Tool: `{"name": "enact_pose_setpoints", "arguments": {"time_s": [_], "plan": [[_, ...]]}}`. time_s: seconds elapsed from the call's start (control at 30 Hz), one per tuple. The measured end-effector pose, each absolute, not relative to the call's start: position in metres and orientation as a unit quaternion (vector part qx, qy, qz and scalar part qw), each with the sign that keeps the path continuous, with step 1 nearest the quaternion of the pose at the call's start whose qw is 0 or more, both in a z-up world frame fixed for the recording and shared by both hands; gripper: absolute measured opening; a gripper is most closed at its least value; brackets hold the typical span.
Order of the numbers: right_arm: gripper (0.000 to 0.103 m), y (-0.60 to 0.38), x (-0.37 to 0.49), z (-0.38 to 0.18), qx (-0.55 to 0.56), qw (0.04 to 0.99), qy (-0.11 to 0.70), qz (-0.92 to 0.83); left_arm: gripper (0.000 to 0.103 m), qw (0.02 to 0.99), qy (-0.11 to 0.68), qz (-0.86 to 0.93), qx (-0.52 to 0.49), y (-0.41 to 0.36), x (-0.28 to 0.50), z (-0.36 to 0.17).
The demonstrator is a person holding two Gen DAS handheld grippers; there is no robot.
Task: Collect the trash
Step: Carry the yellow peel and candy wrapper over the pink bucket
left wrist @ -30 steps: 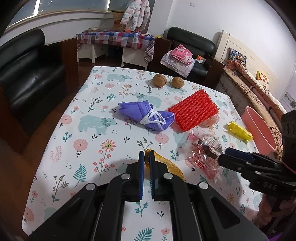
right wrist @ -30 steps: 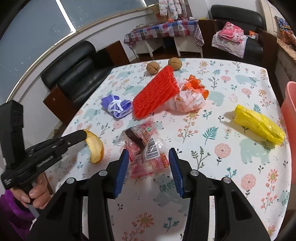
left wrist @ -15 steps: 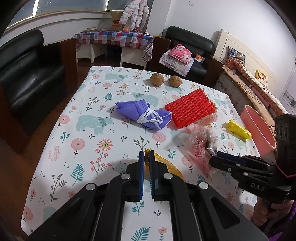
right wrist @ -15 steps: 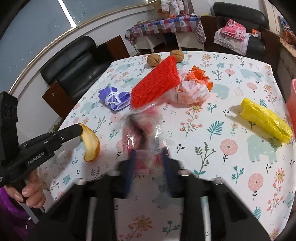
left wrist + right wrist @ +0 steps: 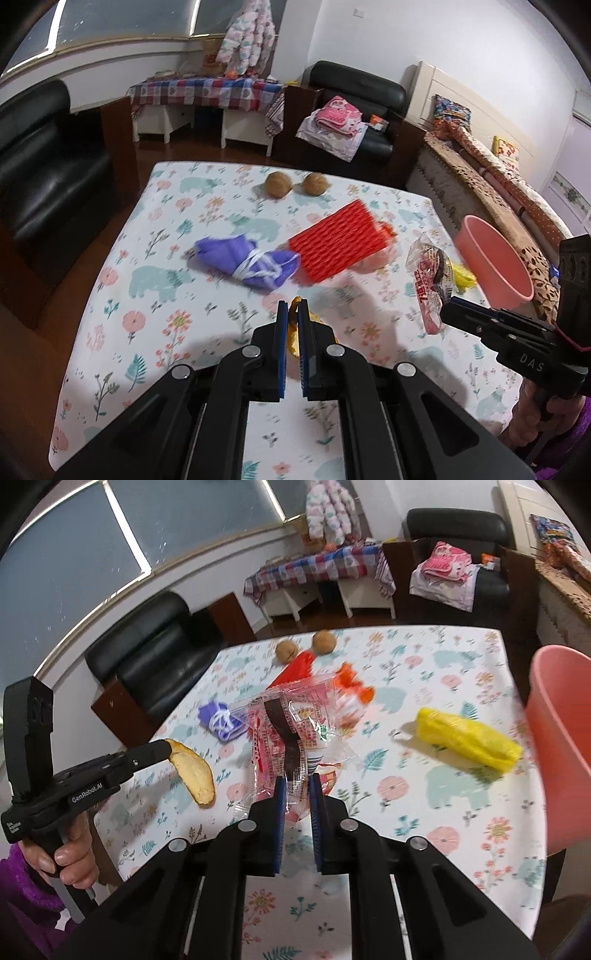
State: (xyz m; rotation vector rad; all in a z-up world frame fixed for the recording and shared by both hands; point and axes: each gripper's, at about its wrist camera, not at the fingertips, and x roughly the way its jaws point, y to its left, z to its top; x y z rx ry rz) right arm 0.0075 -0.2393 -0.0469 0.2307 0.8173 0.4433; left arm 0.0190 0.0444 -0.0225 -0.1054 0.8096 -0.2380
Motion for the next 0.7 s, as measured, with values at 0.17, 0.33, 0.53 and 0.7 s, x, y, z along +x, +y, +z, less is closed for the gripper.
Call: {"name": "enact_pose_setpoints", "arguments": {"time_s": [0.17,0.33,0.53,0.7], "plan": [[0.013,-0.267,0.002,-0.039,0.140,0.896,0.374,0.193,0.005,0.914,0.380,-0.135,-0.041,0.020,0.023,-0.008],[0.013,-0.301,-0.006,-0.032,0.165,0.906,0.354,0.164,0.005,0.914,0.374,-0.157,-0.031,-0.007,0.029,0.002],[0.013,-0.342,-0.012,-0.026,0.180,0.919,0.330,0.120,0.005,0.911,0.365,-0.189,-0.021,-0.048,0.040,0.015],[0.013,-0.372,-0.015,-0.024,0.188,0.927,0.314,0.084,0.005,0.910,0.352,-0.219,-0.012,-0.086,0.052,0.029]]}}
